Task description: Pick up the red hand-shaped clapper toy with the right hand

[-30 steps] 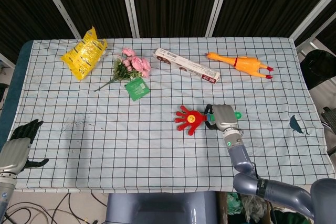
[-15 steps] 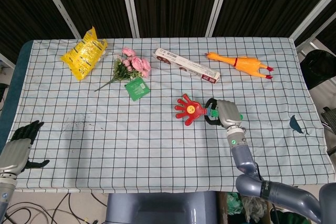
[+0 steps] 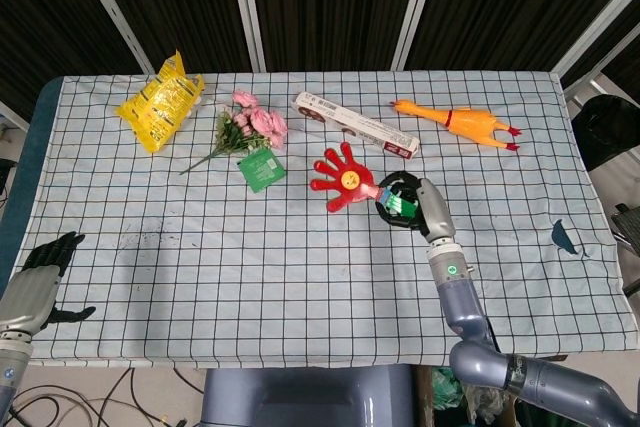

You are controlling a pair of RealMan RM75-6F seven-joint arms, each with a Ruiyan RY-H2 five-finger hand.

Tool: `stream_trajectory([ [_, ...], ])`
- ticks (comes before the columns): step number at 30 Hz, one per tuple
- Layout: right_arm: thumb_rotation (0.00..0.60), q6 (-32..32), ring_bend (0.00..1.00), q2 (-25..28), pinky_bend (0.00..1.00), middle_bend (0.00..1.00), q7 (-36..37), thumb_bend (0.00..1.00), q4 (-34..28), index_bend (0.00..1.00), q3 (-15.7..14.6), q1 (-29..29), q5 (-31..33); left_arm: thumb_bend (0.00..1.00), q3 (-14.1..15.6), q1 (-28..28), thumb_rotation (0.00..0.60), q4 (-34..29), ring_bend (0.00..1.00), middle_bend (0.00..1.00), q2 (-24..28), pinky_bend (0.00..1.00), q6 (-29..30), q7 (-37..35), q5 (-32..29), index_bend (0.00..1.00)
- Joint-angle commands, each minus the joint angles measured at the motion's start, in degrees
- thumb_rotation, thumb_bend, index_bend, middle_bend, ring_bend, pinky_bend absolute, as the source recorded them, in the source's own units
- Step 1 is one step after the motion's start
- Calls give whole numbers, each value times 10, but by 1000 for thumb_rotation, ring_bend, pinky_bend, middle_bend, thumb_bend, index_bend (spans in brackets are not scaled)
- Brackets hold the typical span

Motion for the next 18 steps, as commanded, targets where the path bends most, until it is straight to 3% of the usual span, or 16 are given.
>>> stream_trajectory([
  [1, 600, -24, 682, 24, 672, 733, 167, 651, -112, 871, 121, -42, 101, 0, 0, 0, 600, -1, 0, 0, 1, 0, 0, -1, -1, 0],
  [4, 600, -29, 682, 42, 672, 735, 189, 651, -131, 876, 141, -54, 98, 0, 0, 0, 600, -1, 0, 0, 1, 0, -1, -2, -1, 0],
  [7, 600, -31, 682, 52, 672, 735, 188, 656, -138, 877, 133, -61, 85, 0, 1, -1, 600, -1, 0, 0, 1, 0, -2, -1, -1, 0],
  [12, 600, -36, 683, 72, 672, 735, 65, 663, -95, 877, 36, -47, 21, 0, 1, -1, 600, -2, 0, 0, 0, 0, -2, 1, -1, 0],
  [14, 600, -41, 684, 78, 672, 735, -15, 662, -58, 877, -17, -33, -5, 0, 1, -1, 600, -2, 0, 0, 1, 0, -2, 0, -2, 0],
  [18, 600, -47, 692, 82, 674, 738, -130, 663, -7, 877, -79, -10, -7, 0, 1, 0, 600, -5, 0, 0, 3, 0, -4, -5, -4, 0],
])
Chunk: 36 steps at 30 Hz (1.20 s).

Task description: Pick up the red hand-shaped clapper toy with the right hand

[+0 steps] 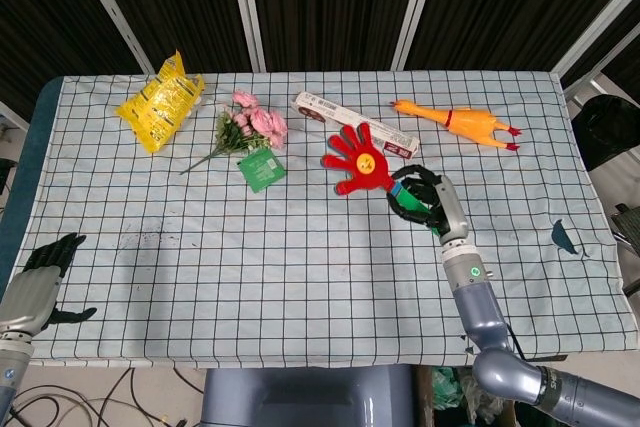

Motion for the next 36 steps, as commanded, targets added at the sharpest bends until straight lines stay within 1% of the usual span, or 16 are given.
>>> stream_trajectory([
  [1, 600, -7, 692, 14, 674, 738, -178, 663, 82, 877, -108, 38, -25, 0, 0, 0, 600, -1, 0, 0, 2, 0, -1, -3, 0, 0],
  [3, 600, 7, 692, 13, 675, 739, -225, 663, 95, 877, -123, 47, -26, 0, 0, 0, 600, -2, 0, 0, 3, 0, -2, -4, 0, 0],
  [5, 600, 21, 692, 11, 675, 739, -250, 662, 99, 877, -129, 51, -31, 0, 0, 0, 600, -2, 0, 0, 3, 0, -3, -4, 0, 0],
  [8, 600, 41, 692, 10, 675, 739, -251, 663, 90, 879, -121, 52, -35, 0, -1, -1, 600, -4, 0, 0, 5, 0, -4, -8, -4, 0],
  [11, 600, 45, 692, 10, 675, 740, -182, 663, 54, 883, -82, 42, -17, 0, -1, -1, 600, -5, 0, 0, 6, 0, -5, -9, -5, 0],
  [13, 600, 42, 692, 12, 675, 741, -92, 663, 16, 883, -33, 29, -4, 0, 0, -2, 600, -5, 0, 0, 6, 0, -6, -9, -4, 0],
  [18, 600, 49, 692, 18, 675, 741, 65, 662, -49, 883, 51, -1, -17, 0, -1, -1, 600, -6, 0, 0, 7, 0, -6, -11, -5, 0],
  [19, 600, 53, 692, 19, 675, 741, 112, 662, -68, 883, 76, -10, -19, 0, -1, -2, 600, -6, 0, 0, 7, 0, -6, -12, -6, 0],
  [21, 600, 54, 692, 24, 676, 740, 156, 662, -86, 883, 101, -20, -19, 0, -1, -2, 600, -6, 0, 0, 7, 0, -6, -12, -5, 0],
  [23, 600, 54, 692, 35, 676, 741, 174, 662, -97, 885, 112, -27, -30, 0, -1, -2, 600, -6, 0, 0, 6, 0, -7, -12, -5, 0],
  [25, 600, 53, 693, 44, 676, 744, 160, 670, -97, 888, 103, -29, -41, 0, 0, -2, 600, -6, 0, 0, 6, 0, -7, -11, -5, 0],
  [27, 600, 43, 694, 58, 678, 746, 117, 681, -92, 889, 77, -25, -36, 0, 0, -2, 600, -6, 0, 0, 6, 0, -7, -10, -4, 0],
  [30, 600, 13, 696, 82, 679, 747, 30, 685, -76, 889, 28, -7, -20, 0, 0, -2, 600, -6, 0, 0, 6, 0, -7, -9, -5, 0],
  [33, 600, -22, 701, 106, 682, 752, -92, 686, -42, 893, -39, 24, -7, 0, 0, -2, 600, -6, 0, 0, 6, 0, -6, -9, -6, 0],
  [35, 600, -20, 704, 106, 685, 756, -147, 687, -23, 898, -67, 37, -3, 0, 0, -2, 600, -6, 0, 0, 6, 0, -5, -10, -6, 0],
  [36, 600, -16, 705, 102, 686, 757, -189, 687, -8, 899, -89, 46, 3, 0, 0, -2, 600, -6, 0, 0, 6, 0, -5, -9, -6, 0],
])
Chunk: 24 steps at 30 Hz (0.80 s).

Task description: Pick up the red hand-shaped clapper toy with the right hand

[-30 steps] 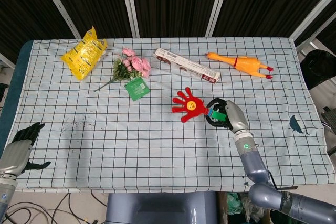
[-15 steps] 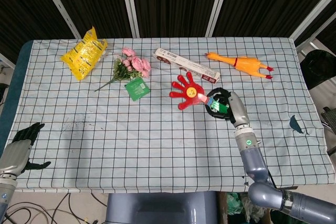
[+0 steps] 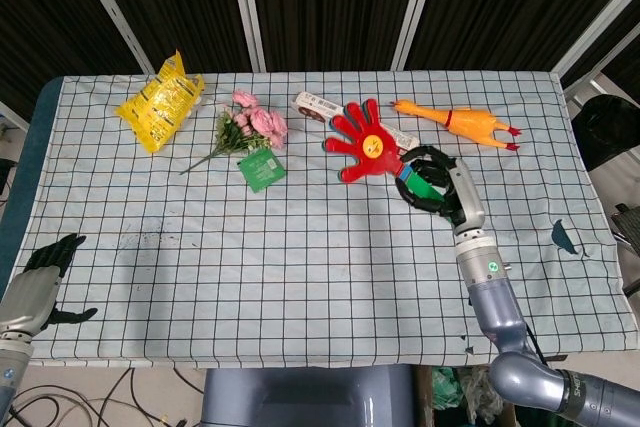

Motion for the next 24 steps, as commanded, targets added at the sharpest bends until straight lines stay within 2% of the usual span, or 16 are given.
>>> stream_trajectory([
  [1, 600, -27, 705, 29, 686, 757, -232, 687, 60, 899, -123, 48, 29, 0, 0, 0, 600, 1, 0, 0, 0, 0, 0, 0, 0, 0],
  [4, 600, -9, 706, 23, 686, 757, -315, 688, 81, 899, -156, 67, 65, 0, 0, 0, 600, 1, 0, 0, 0, 0, 1, 0, 1, 0],
  [7, 600, 30, 706, 14, 686, 757, -387, 688, 88, 899, -173, 85, 92, 0, 0, 0, 600, 1, 0, 0, 1, 0, 0, -2, 1, 0],
  [9, 600, 43, 706, 10, 686, 757, -369, 689, 74, 899, -152, 85, 106, 0, 0, -1, 600, 0, 0, 0, 1, 0, -1, -2, 2, 0],
  [13, 600, 26, 706, 17, 686, 757, -235, 690, 22, 899, -87, 63, 110, 0, 0, -1, 600, -1, 0, 0, 1, 0, -1, -3, 0, 0],
  [15, 600, 15, 706, 25, 686, 756, -192, 689, 4, 899, -67, 54, 107, 0, 0, -1, 600, -1, 0, 0, 1, 0, -1, -1, -1, 0],
  [17, 600, 2, 705, 34, 686, 756, -124, 689, -24, 899, -34, 40, 101, 0, 0, -1, 600, -1, 0, 0, 1, 0, -1, 0, -2, 0],
  [21, 600, -21, 705, 37, 686, 755, 79, 690, -80, 899, 54, -10, 53, 0, 0, -1, 600, -1, 0, 0, 0, 0, -2, 1, -3, 0],
  [24, 600, -30, 705, 45, 686, 754, 139, 689, -91, 899, 69, -33, 9, 0, 1, -1, 600, -2, 0, 0, 0, 0, -2, 1, -3, 0],
])
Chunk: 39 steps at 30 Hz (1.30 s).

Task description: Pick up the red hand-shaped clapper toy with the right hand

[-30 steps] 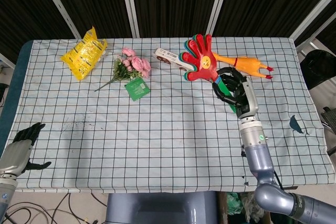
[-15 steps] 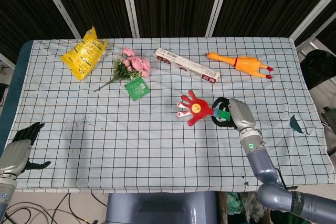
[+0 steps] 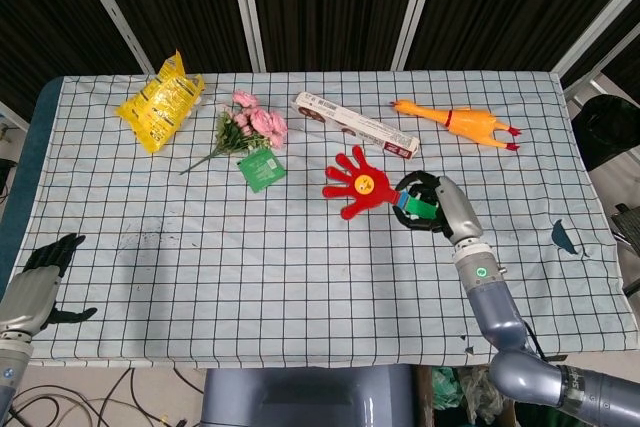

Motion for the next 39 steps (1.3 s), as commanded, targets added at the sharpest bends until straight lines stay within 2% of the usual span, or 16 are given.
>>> stream_trajectory([
  [1, 600, -33, 705, 21, 686, 754, 229, 690, -73, 899, 98, -63, -68, 0, 0, 0, 600, -1, 0, 0, 0, 0, -1, -1, 0, 0],
  [6, 600, -56, 706, 44, 686, 754, 173, 693, -51, 899, 52, -53, -104, 0, 1, -1, 600, -1, 0, 0, 0, 0, -2, 1, 0, 0],
  [12, 600, -86, 705, 64, 687, 754, 42, 698, -14, 899, -24, -17, -109, 0, 1, 0, 600, -1, 0, 0, 1, 0, -1, 0, -1, 0],
  [13, 600, -87, 705, 66, 687, 754, 0, 698, 0, 899, -45, -6, -112, 0, 1, 0, 600, -1, 0, 0, 2, 0, -1, 0, -2, 0],
  [18, 600, -35, 705, 21, 687, 753, -143, 696, 62, 899, -113, 18, -139, 0, 1, -1, 600, -2, 0, 0, 3, 0, -2, -2, -1, 0],
  [23, 600, -15, 705, -16, 687, 753, -195, 696, 103, 899, -145, 27, -124, 0, 2, -1, 600, -3, 0, 0, 4, 0, -5, -2, -1, 0],
  [30, 600, -26, 695, -51, 679, 739, -221, 696, 157, 898, -171, 39, -97, 0, 2, -2, 600, -5, 0, 0, 5, 0, -7, -4, -4, 0],
  [35, 600, -29, 671, -70, 665, 714, -226, 691, 184, 898, -178, 44, -86, 0, 2, -2, 600, -6, 0, 0, 6, 0, -8, -5, -6, 0],
  [39, 600, -28, 624, -78, 615, 661, -226, 634, 198, 879, -180, 46, -81, 0, 2, -3, 600, -6, 0, 0, 6, 0, -10, -7, -7, 0],
])
